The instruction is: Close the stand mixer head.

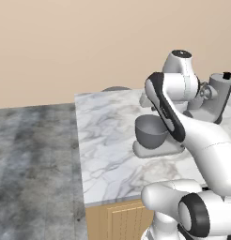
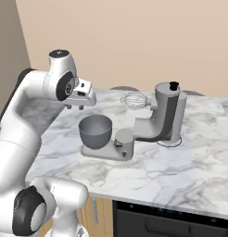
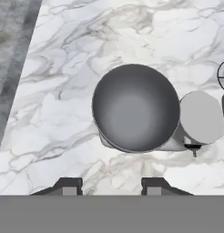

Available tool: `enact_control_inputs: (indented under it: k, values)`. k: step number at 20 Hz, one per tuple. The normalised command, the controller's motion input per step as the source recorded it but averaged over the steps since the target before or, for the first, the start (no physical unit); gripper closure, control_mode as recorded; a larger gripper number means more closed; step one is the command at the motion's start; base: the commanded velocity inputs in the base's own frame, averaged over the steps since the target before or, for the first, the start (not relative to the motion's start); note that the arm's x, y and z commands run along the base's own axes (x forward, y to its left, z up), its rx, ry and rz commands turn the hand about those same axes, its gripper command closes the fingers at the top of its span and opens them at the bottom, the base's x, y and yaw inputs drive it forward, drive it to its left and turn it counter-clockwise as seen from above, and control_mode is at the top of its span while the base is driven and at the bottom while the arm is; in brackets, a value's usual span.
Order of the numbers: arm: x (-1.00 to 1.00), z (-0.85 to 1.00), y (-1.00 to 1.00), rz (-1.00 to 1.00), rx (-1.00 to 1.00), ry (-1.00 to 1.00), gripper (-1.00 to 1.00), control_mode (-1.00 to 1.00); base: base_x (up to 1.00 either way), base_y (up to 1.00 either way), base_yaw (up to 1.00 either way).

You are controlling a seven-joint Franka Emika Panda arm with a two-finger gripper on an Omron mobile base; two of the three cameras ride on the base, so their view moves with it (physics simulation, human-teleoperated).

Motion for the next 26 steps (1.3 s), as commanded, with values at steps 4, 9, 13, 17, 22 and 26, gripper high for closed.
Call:
enact_control_inputs:
  k: [4, 9, 13, 17, 22, 26]
  values:
    - [-0.03, 0.00, -0.04, 0.00, -0.04, -0.06, -1.00, -1.00, 0.00, 0.00, 0.00]
    - [-0.41, 0.04, -0.55, 0.00, 0.00, -0.13, -1.00, -1.00, 0.00, 0.00, 0.00]
    - [-0.65, 0.27, -0.91, 0.00, 0.01, -0.20, -1.00, -1.00, 0.00, 0.00, 0.00]
    - [-0.60, 0.46, -1.00, 0.00, 0.04, -0.20, -1.00, -1.00, 0.00, 0.00, 0.00]
    - [-0.39, 0.55, -0.89, 0.01, 0.01, -0.15, -1.00, -1.00, 0.00, 0.00, 0.00]
    - [-0.22, 0.57, -0.83, 0.05, 0.01, -0.08, -1.00, -1.00, 0.00, 0.00, 0.00]
